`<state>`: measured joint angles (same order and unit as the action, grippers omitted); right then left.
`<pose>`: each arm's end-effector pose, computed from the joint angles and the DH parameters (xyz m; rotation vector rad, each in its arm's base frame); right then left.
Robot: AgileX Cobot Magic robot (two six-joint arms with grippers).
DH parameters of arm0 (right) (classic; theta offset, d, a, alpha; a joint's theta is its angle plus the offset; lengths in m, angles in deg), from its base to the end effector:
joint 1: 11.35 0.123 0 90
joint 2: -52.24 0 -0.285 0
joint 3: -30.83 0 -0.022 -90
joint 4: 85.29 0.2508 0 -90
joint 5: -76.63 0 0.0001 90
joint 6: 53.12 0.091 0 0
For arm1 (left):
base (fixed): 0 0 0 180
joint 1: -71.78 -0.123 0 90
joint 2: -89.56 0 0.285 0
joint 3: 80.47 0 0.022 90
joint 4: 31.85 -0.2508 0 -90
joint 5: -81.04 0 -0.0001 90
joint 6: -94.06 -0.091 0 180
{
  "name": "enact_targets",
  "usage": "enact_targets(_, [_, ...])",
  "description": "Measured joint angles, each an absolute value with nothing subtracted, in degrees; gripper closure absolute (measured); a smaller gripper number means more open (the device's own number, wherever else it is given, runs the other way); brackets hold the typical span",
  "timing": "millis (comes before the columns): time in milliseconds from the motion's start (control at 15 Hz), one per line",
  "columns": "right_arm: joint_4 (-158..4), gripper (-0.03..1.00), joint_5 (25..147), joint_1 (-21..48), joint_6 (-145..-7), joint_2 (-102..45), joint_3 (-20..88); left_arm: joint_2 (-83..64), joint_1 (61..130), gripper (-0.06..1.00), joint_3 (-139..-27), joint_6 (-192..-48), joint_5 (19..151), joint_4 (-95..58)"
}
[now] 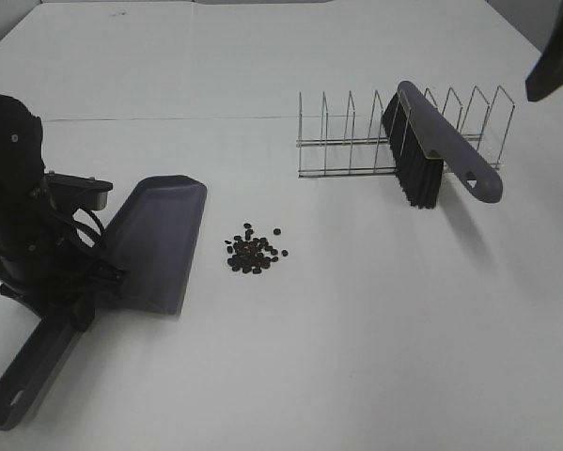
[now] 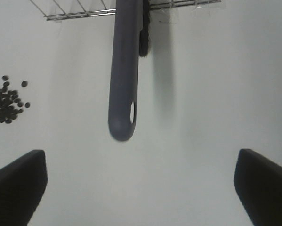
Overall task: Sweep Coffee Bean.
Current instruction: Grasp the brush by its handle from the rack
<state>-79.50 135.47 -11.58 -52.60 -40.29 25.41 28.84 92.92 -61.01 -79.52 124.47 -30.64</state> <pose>0.2999 0.0067 0.3115 0.0651 2.7332 0.1344 0.2959 -0.1158 0.1066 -0.3733 -3.0789 0.0074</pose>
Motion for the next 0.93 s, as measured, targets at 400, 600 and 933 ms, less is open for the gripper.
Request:
enact_targets(400, [-80.30,-0.02,146.07,-11.58,-54.78,-73.06,56.69,28.84,92.92,0.61,-61.01,-79.52,125.50,-30.64])
enact_targets(600, [-79.62,-0.02,146.24,-11.58,-56.33,-86.18,69.12,28.84,92.92,0.61,-61.01,-79.52,125.50,-30.64])
enact_targets(933, [-78.41,-0.01,146.36,-11.01,-56.21,-93.81,73.08,28.84,92.92,0.61,-61.01,-79.52,125.56,-30.64])
